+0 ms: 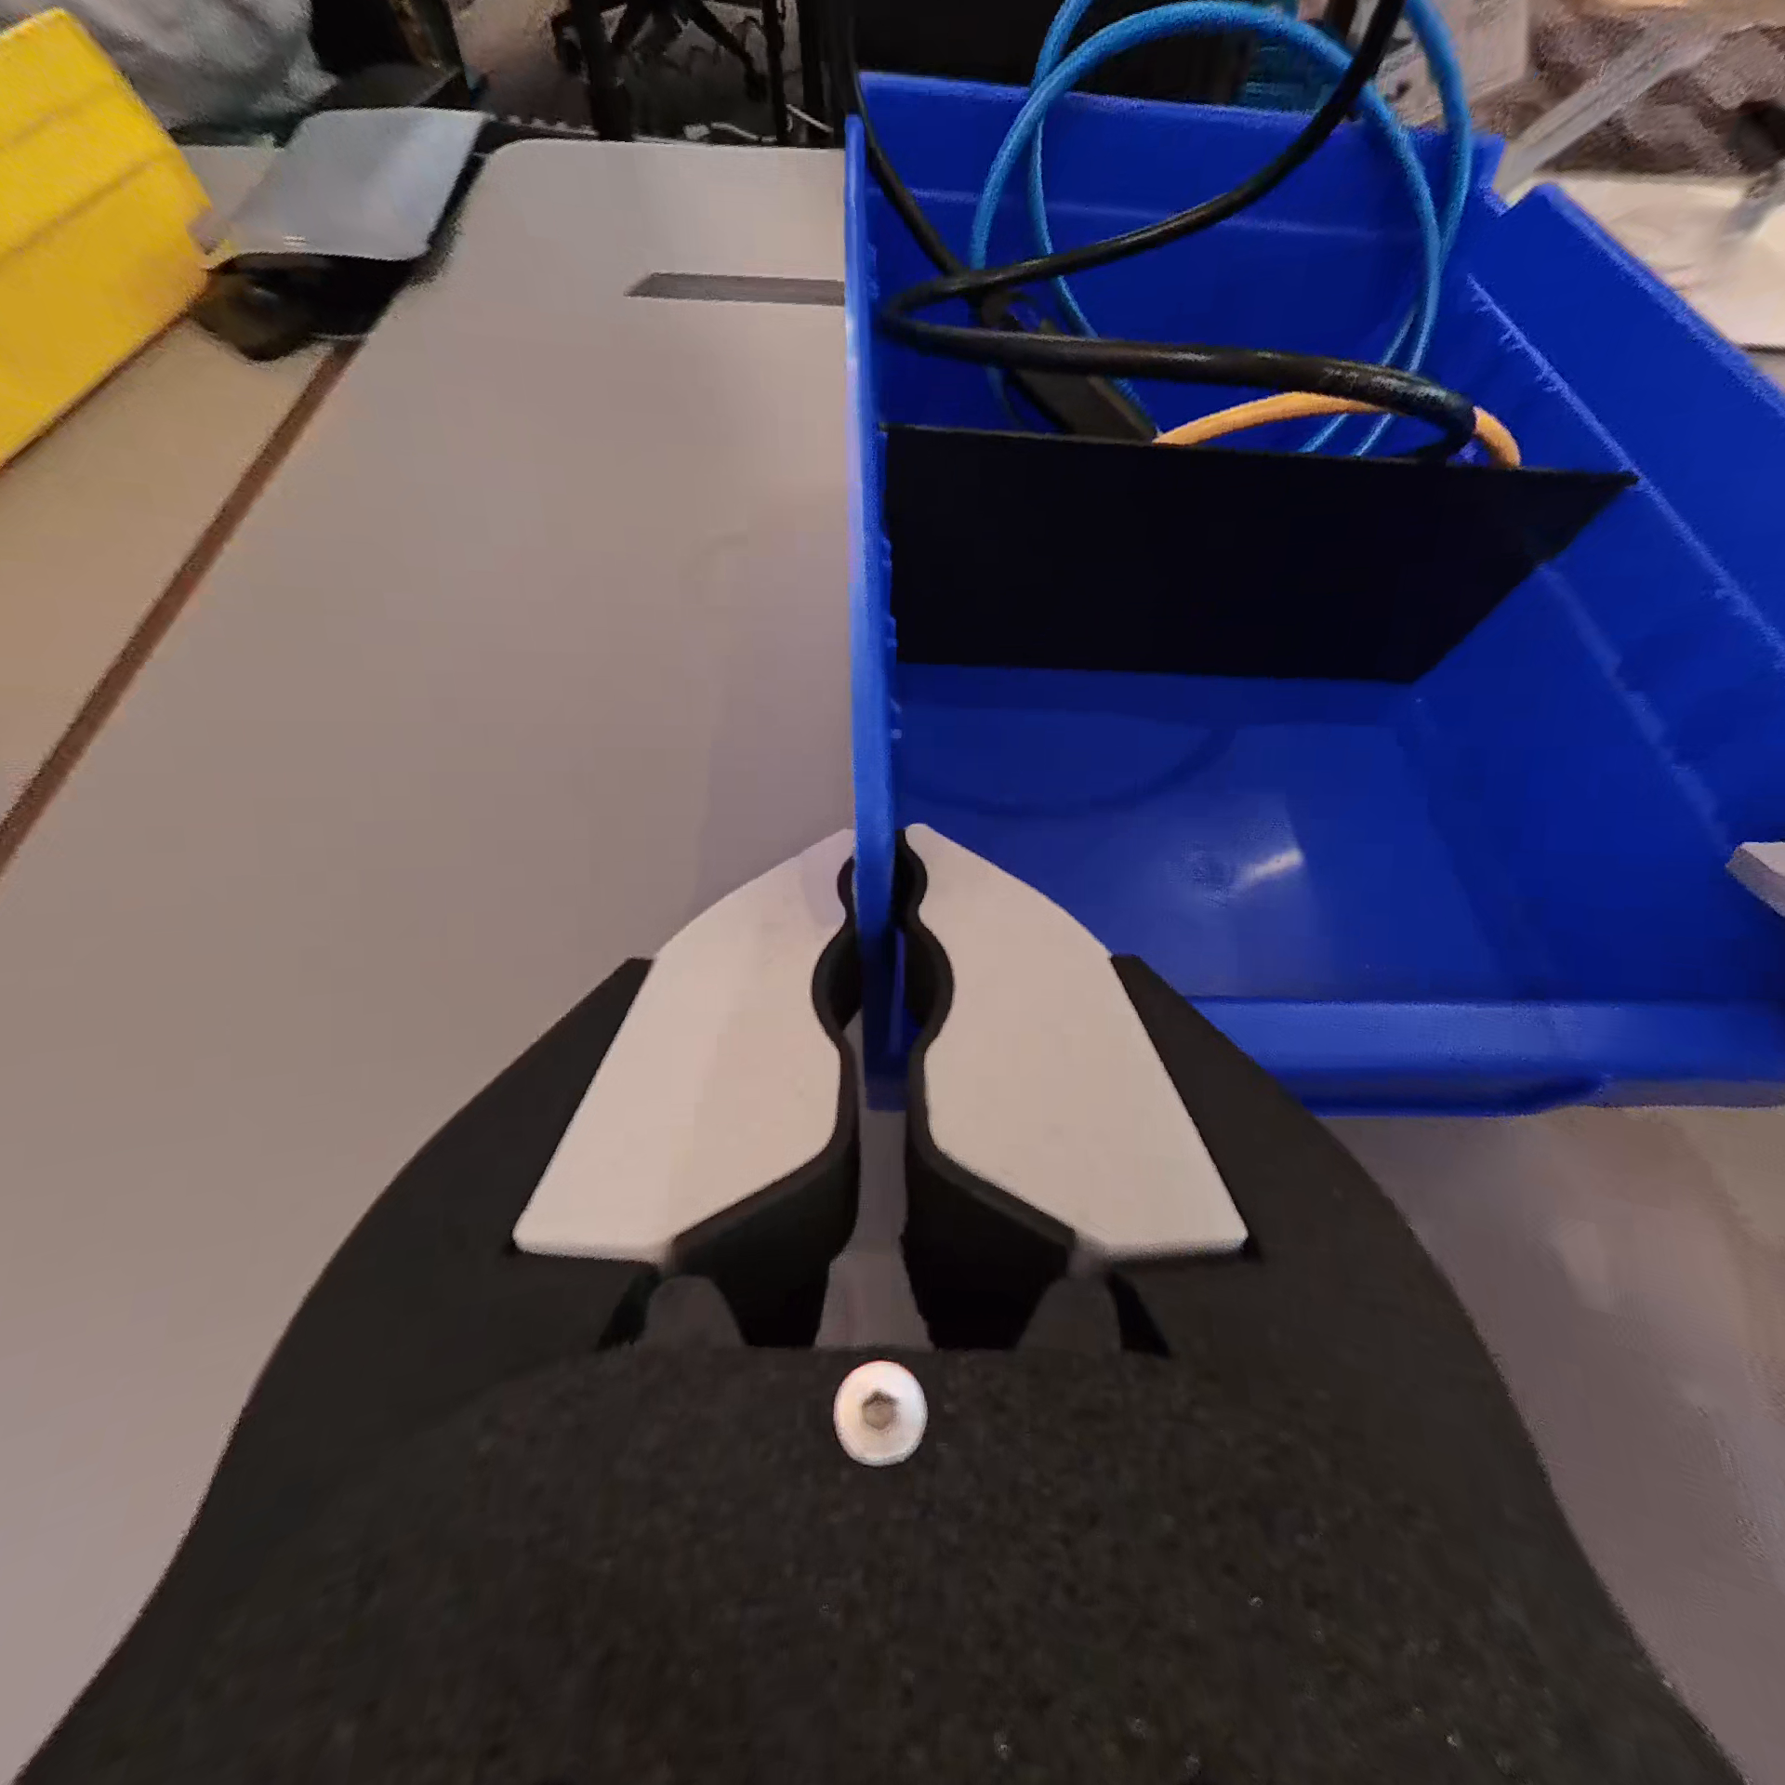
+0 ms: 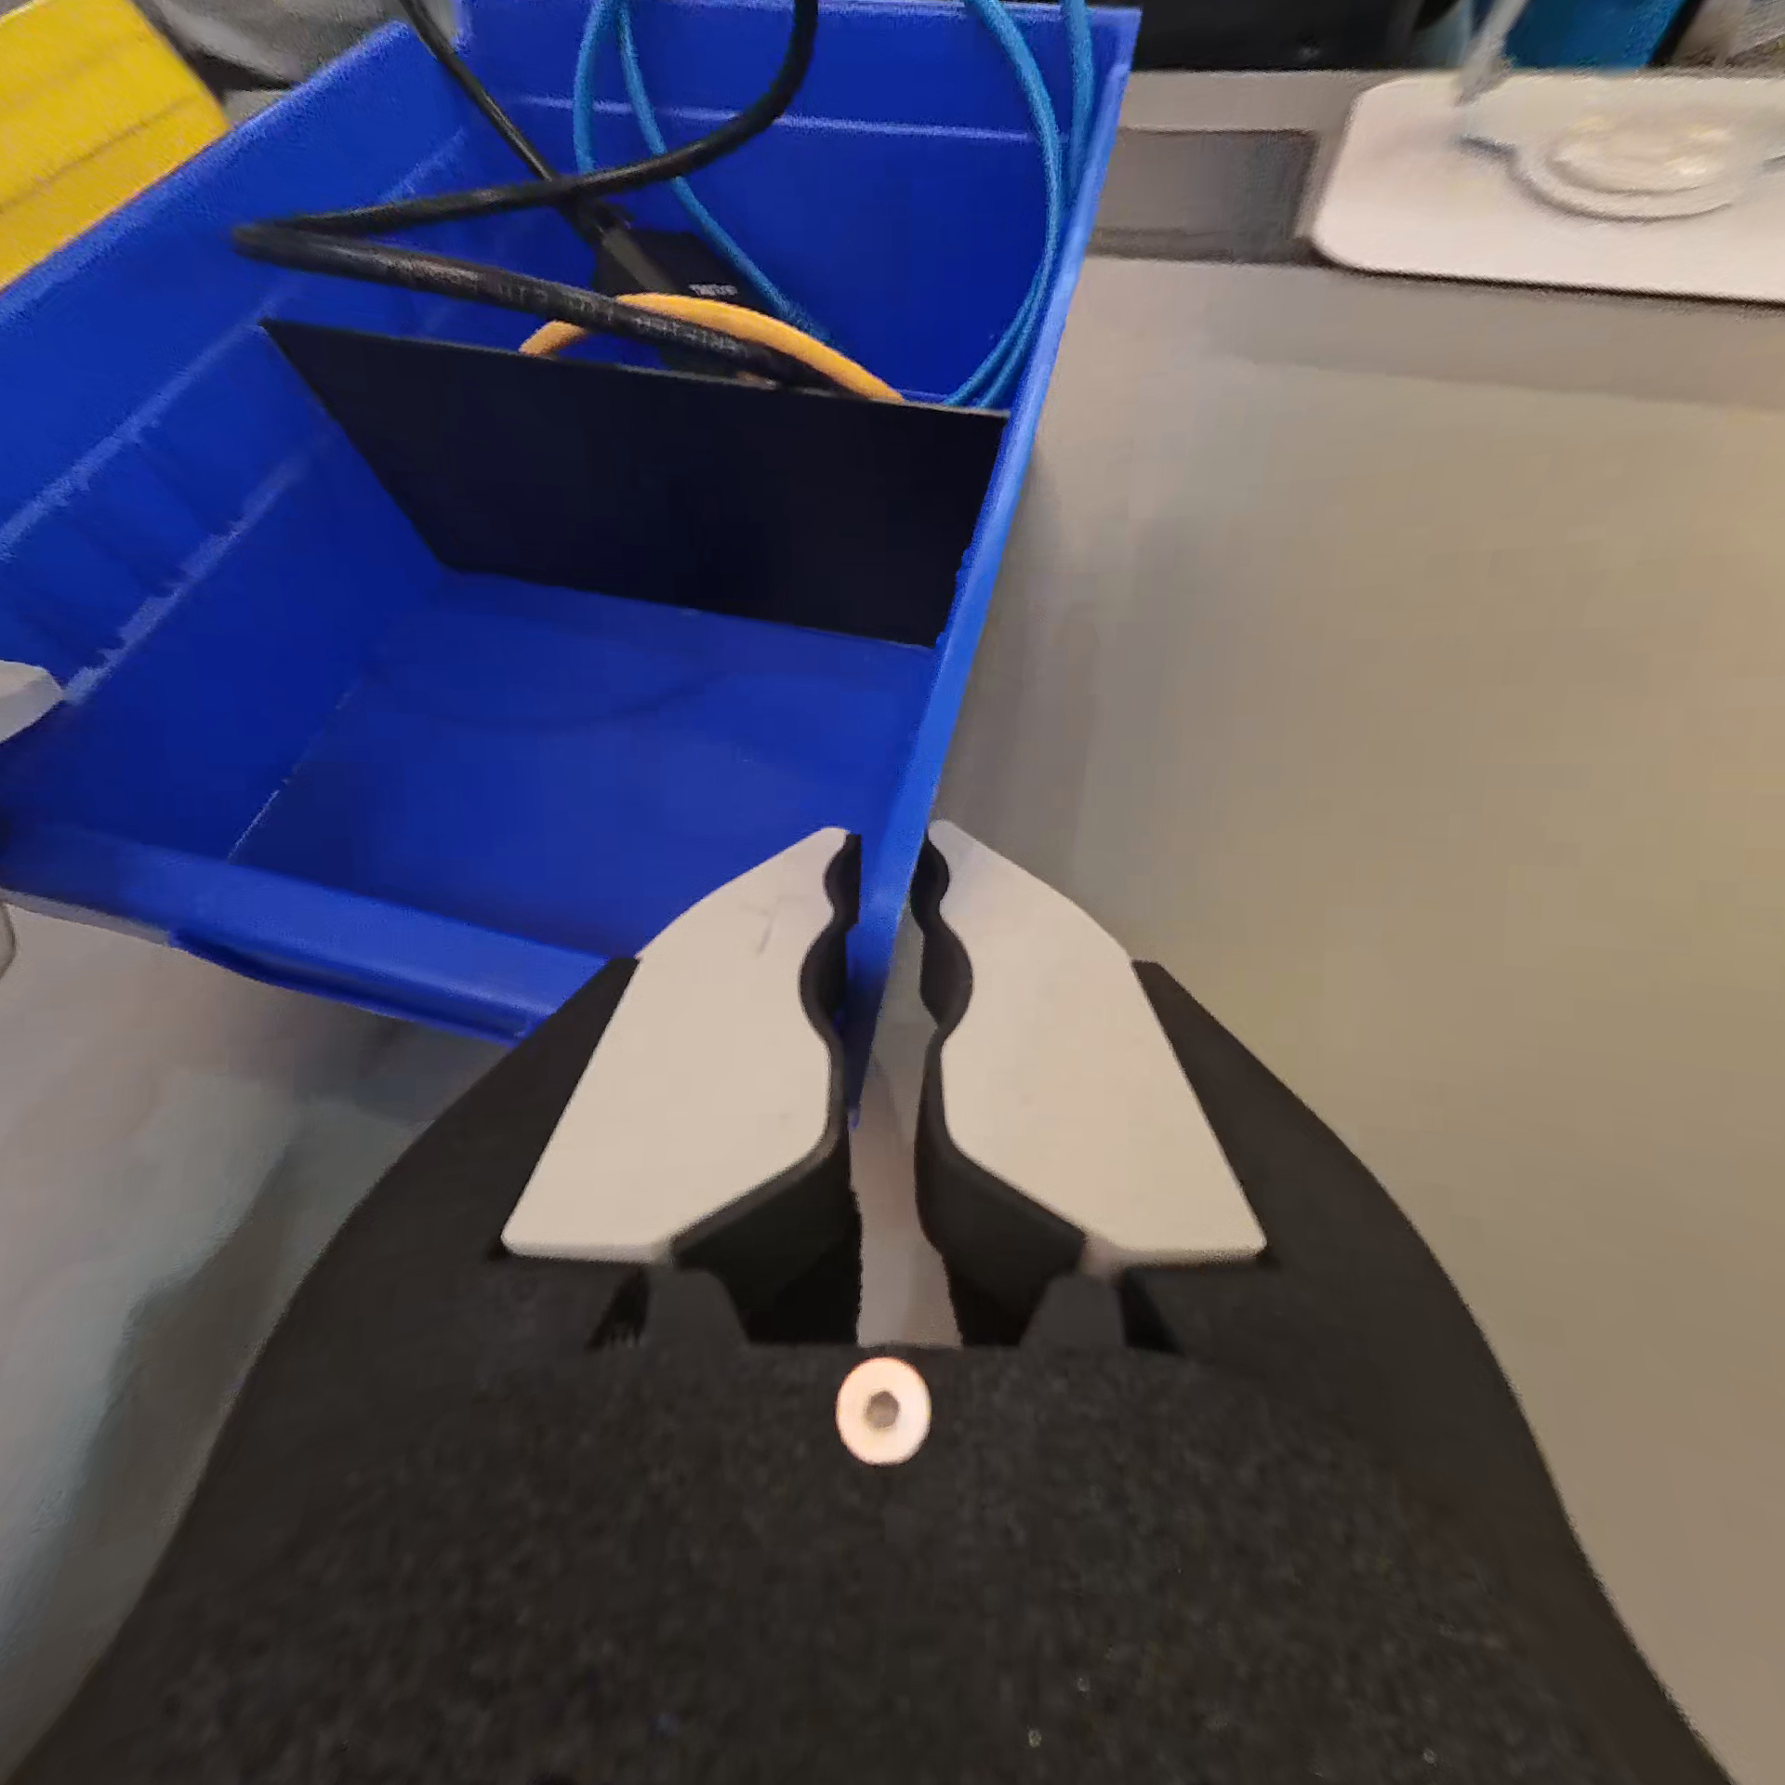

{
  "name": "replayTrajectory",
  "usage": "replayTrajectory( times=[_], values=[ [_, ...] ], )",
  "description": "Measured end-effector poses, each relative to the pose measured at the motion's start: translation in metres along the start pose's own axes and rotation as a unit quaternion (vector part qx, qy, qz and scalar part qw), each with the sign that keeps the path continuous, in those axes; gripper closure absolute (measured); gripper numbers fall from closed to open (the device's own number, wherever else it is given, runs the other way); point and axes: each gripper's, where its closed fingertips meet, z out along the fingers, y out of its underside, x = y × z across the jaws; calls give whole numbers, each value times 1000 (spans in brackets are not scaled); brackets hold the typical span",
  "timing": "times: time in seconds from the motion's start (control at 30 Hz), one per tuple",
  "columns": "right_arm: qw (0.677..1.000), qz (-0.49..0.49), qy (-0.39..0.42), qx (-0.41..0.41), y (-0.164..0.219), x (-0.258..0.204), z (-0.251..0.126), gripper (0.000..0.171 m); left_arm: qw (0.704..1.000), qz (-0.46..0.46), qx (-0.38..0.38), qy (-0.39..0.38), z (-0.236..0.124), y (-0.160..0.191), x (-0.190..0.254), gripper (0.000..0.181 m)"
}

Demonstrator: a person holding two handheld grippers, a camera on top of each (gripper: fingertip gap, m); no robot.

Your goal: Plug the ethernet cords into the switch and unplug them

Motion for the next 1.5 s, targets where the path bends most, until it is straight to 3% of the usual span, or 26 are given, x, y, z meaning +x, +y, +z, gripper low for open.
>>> replayTrajectory(
  times=[0.23,0.37,0.47,0.53,0.63,0.73,0.8,0.9,1.0,1.07,1.17,1.33,1.5],
  values=[
    [999,-36,-29,12,7,-52,20,153,997,-50,20,55,20,21,-51,177],
    [987,-151,-58,-26,21,-57,16,151,992,-98,21,78,18,19,-51,169],
    [981,-120,-150,-33,17,-65,-13,137,991,-108,32,73,12,15,-52,172],
    [973,-124,-194,-29,14,-60,-37,139,993,-94,45,49,3,11,-57,168],
    [966,-143,-215,-30,20,-28,-67,135,995,-67,70,-5,-17,2,-71,153],
    [953,-146,-262,-44,41,12,-92,132,994,-75,82,0,-39,-4,-67,156],
    [949,-172,-257,-66,66,48,-101,114,993,-81,91,13,-51,-8,-55,155],
    [958,-176,-213,-72,91,107,-111,117,990,-81,107,38,-66,-11,-22,155],
    [971,-117,-193,-74,102,155,-124,117,984,-93,104,110,-71,-9,34,146],
    [977,-76,-191,-58,95,182,-133,116,980,-87,100,148,-73,-4,74,142],
    [985,-20,-170,-12,69,224,-141,130,976,-65,89,190,-76,6,132,141],
    [972,99,-201,69,42,258,-156,131,964,-8,87,250,-85,15,213,139],
    [987,64,-122,87,39,280,-153,129,953,41,70,291,-83,24,259,141]
  ],
)
